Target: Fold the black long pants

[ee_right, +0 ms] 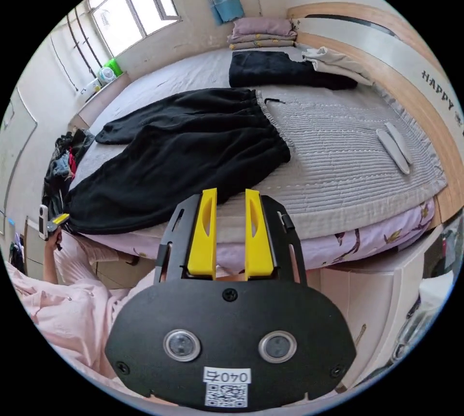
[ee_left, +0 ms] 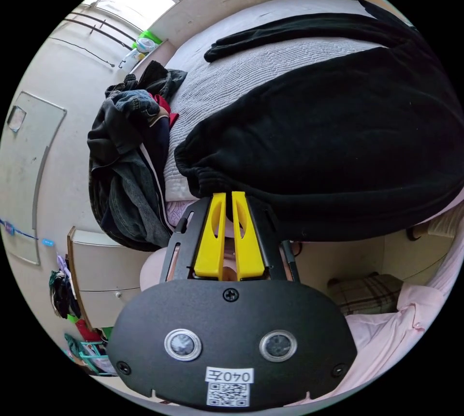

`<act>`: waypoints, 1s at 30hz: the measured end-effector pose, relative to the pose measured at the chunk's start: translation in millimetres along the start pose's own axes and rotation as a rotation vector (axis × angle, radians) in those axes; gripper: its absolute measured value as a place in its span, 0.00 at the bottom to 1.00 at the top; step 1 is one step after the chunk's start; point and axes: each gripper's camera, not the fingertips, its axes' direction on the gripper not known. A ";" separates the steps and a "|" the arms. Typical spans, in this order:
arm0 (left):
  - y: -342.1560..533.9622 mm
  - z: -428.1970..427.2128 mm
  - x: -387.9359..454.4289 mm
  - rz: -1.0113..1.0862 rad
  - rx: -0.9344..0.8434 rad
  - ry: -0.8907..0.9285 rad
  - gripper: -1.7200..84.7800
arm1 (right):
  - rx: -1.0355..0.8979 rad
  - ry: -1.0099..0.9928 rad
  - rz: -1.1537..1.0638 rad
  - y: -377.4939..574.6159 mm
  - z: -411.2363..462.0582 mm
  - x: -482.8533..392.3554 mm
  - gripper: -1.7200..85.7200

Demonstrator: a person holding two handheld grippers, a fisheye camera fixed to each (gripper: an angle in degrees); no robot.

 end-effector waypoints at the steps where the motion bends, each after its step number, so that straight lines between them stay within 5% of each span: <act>1: -1.3 -1.4 -0.5 0.009 -0.010 0.002 0.01 | -0.008 0.053 -0.042 -1.8 1.0 -7.0 0.12; 5: -2.2 -6.0 -2.6 0.019 -0.025 0.006 0.01 | -0.084 0.335 -0.308 -15.0 22.6 -51.1 0.12; 11: 2.0 -14.1 -9.8 -0.002 -0.027 0.011 0.01 | -0.109 0.254 -0.317 -49.7 43.7 -73.4 0.17; 19: 10.3 -25.4 -23.2 0.012 -0.040 0.009 0.01 | -0.178 0.527 -0.660 -59.6 74.0 -152.0 0.18; 23: 15.7 -30.4 -29.7 0.012 -0.043 -0.001 0.01 | -0.086 0.737 -0.921 -55.5 85.7 -196.0 0.16; 30: 28.9 -40.2 -56.1 0.002 -0.043 0.020 0.01 | -0.089 0.713 -1.043 -72.6 97.8 -222.4 0.04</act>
